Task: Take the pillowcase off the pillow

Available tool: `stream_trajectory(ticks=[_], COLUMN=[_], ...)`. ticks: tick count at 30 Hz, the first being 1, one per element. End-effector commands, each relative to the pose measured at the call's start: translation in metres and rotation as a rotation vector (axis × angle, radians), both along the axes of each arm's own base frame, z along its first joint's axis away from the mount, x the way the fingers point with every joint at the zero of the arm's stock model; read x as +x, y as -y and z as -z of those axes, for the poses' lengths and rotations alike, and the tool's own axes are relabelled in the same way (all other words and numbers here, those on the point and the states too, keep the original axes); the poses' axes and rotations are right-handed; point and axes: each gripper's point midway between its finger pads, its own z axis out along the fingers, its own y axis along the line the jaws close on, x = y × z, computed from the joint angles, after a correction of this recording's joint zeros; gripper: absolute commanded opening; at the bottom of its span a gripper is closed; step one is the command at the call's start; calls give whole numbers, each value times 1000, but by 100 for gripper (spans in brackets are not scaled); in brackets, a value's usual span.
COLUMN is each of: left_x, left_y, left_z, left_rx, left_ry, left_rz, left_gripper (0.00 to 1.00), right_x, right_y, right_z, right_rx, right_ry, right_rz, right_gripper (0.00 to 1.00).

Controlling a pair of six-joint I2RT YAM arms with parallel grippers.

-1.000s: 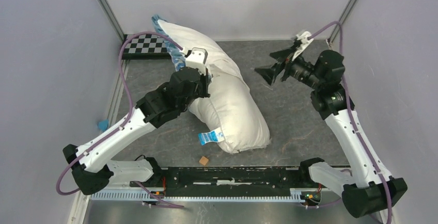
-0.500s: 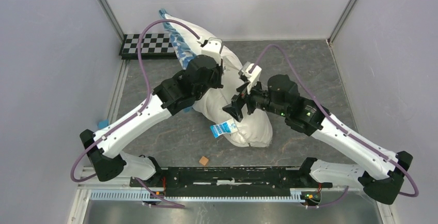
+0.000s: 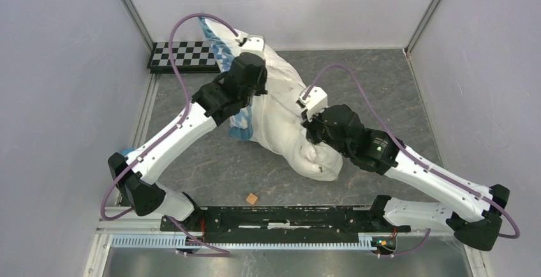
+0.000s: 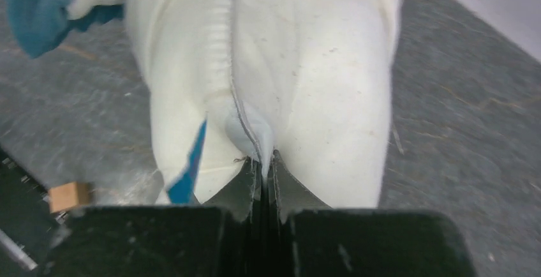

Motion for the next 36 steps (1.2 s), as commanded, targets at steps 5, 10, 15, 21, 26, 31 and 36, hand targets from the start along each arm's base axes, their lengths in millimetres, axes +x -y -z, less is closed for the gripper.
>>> stream_trajectory(ticks=[5, 10, 15, 21, 26, 31, 36], left_x=[36, 4, -24, -51, -31, 27, 64], left_y=[-117, -167, -165, -147, -137, -99, -78], left_z=[-42, -82, -132, -204, -188, -100, -56], left_rx=[-60, -81, -173, -280, -199, -158, -169], left_ry=[111, 222, 297, 340, 240, -12, -90], left_rz=[-406, -536, -398, -210, -218, -173, -136], left_gripper=[2, 2, 2, 2, 2, 2, 41], right_x=[63, 100, 119, 101, 131, 170, 195], right_y=[161, 201, 146, 93, 127, 155, 188], right_z=[-52, -58, -69, -95, -71, -11, 0], right_rx=[29, 85, 249, 394, 334, 182, 122], right_ry=[241, 224, 85, -27, -82, -171, -132], right_rz=[651, 727, 396, 100, 257, 417, 583], right_gripper=[0, 0, 0, 0, 0, 0, 96])
